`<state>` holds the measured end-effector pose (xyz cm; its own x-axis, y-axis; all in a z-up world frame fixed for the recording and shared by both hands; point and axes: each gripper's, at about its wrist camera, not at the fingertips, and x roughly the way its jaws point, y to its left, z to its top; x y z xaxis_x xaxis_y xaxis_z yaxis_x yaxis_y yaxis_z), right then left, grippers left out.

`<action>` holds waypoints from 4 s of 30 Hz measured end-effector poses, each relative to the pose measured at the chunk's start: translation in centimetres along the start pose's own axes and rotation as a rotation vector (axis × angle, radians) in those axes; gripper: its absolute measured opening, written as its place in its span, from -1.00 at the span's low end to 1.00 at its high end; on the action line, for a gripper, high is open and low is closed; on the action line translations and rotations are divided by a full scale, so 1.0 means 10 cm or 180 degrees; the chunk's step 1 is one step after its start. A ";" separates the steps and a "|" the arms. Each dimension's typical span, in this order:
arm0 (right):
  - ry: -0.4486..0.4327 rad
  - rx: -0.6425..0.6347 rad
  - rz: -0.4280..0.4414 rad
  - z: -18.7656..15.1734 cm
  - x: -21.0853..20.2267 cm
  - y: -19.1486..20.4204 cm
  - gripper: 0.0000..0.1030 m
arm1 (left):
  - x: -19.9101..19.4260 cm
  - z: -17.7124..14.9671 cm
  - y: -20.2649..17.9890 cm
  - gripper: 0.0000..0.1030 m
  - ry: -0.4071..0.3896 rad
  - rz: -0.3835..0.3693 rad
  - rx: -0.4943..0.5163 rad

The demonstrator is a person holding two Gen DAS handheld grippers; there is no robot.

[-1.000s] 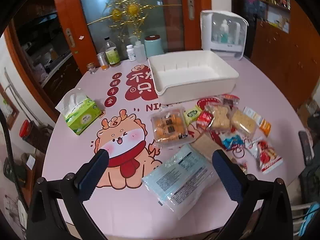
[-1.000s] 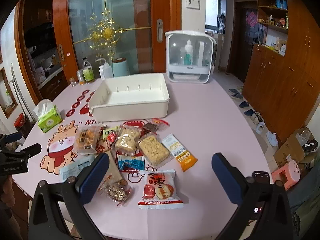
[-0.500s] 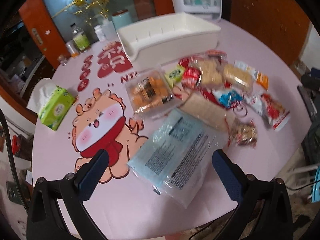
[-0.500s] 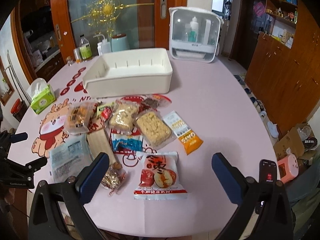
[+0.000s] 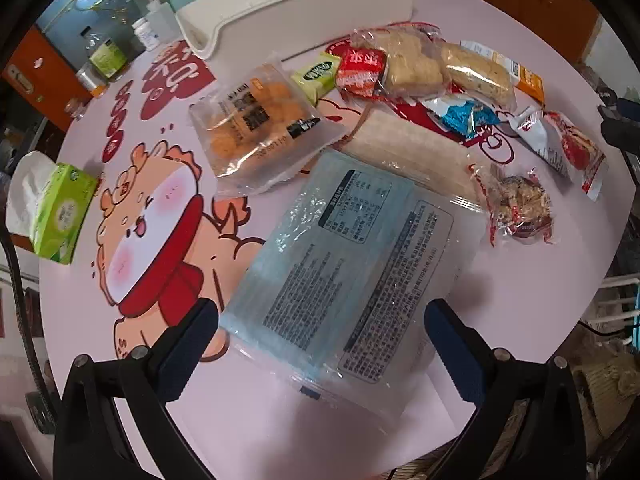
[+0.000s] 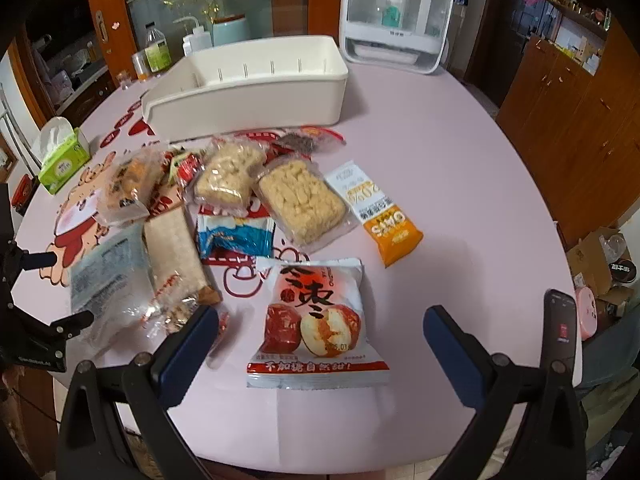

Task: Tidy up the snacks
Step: 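Grasp the light-blue bread bag with the left gripper while the right grasps the apple-chip bag, then carry both bags into the white tray and open both grippers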

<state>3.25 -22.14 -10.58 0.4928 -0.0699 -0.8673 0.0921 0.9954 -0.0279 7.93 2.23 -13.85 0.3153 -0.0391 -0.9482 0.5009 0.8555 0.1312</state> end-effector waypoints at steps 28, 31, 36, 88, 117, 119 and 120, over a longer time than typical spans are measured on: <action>0.0522 0.0005 0.0040 -0.04 0.65 -0.03 0.83 | 0.38 0.25 0.11 0.99 0.0404 -0.0566 0.0134; 0.0559 -0.0047 -0.0002 -0.04 0.72 -0.01 0.73 | 0.37 0.24 0.03 0.99 0.0415 -0.0490 0.0194; 0.0578 -0.0098 -0.0025 -0.05 0.79 0.01 0.69 | 0.47 0.31 -0.05 0.99 0.0463 -0.0390 0.0304; -0.0370 -0.0357 0.0210 0.30 -0.32 0.40 0.35 | -1.05 0.33 0.06 -0.74 -0.1003 -0.0069 -0.0603; -0.1159 0.0018 0.0403 2.63 -1.01 0.00 0.35 | -1.88 2.18 0.73 -0.73 -0.1894 0.0627 -0.0997; -0.1082 0.0085 0.0431 2.77 -0.85 -0.02 0.35 | -1.74 2.41 0.82 -0.72 -0.1792 0.0566 -0.1039; -0.1023 0.0093 0.0460 2.86 -0.73 -0.02 0.35 | -1.67 2.50 0.84 -0.72 -0.1737 0.0536 -0.1036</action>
<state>24.39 -23.73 10.02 0.7494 0.0496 -0.6603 0.0240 0.9945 0.1018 27.02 -2.87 10.27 0.7746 -0.0740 -0.6281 0.1664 0.9820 0.0897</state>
